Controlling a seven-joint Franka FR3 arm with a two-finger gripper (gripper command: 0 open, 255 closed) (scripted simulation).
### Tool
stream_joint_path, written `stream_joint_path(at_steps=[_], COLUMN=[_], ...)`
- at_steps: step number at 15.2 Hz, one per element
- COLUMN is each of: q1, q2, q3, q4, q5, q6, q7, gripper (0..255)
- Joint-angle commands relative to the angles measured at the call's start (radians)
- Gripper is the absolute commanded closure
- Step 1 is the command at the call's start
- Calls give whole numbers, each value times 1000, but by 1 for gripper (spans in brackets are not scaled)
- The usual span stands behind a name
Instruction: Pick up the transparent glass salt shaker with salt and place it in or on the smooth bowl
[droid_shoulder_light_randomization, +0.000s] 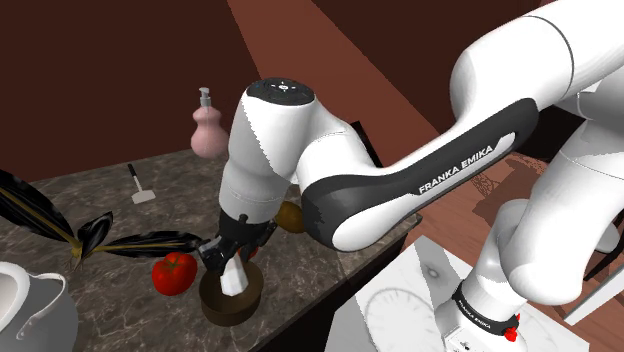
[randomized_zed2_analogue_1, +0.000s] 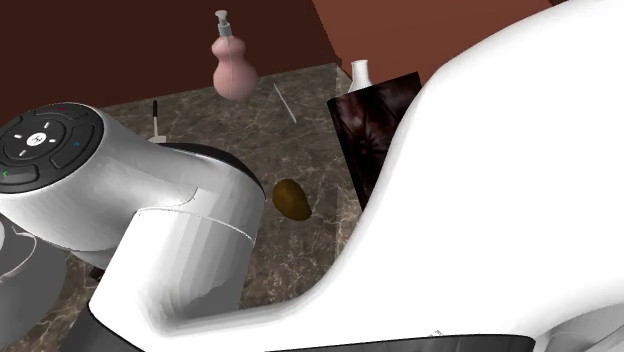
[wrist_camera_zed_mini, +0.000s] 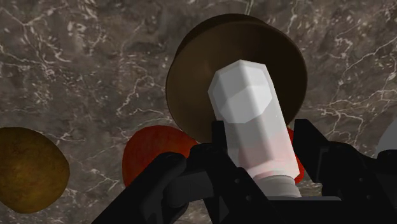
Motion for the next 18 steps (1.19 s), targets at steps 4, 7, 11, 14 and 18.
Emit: stream_joint_path(at_steps=[4,7,11,14,18], q1=[0,0,0,2,7], q2=[2,2,2,-51,-93], q3=[0,0,0,-3,-9], q4=[-1,-1,-1,16,36], q5=[-2,-2,-2,47,82], q6=[3,3,3,-54,-107], q7=[1,1,1,-32,-56], gripper=[255,0,0,0,0])
